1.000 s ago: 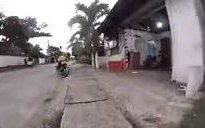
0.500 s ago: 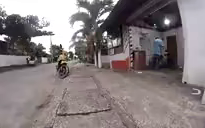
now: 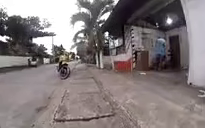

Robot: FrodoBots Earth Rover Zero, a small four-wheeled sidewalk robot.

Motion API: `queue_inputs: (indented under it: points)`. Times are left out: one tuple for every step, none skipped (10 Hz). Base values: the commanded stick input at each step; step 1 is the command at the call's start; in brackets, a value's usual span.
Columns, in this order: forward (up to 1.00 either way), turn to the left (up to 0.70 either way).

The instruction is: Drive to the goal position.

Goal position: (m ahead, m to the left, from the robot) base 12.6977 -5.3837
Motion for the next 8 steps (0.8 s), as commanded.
queue_inputs:
  points:
    - [-0.70,0.00]
    - [-0.70,0.00]
    - [-0.70,0.00]
    - [-0.49,0.00]
    - [-0.23,0.00]
    - [0.00,0.00]
    - [0.00,0.00]
    - [0.00,0.00]
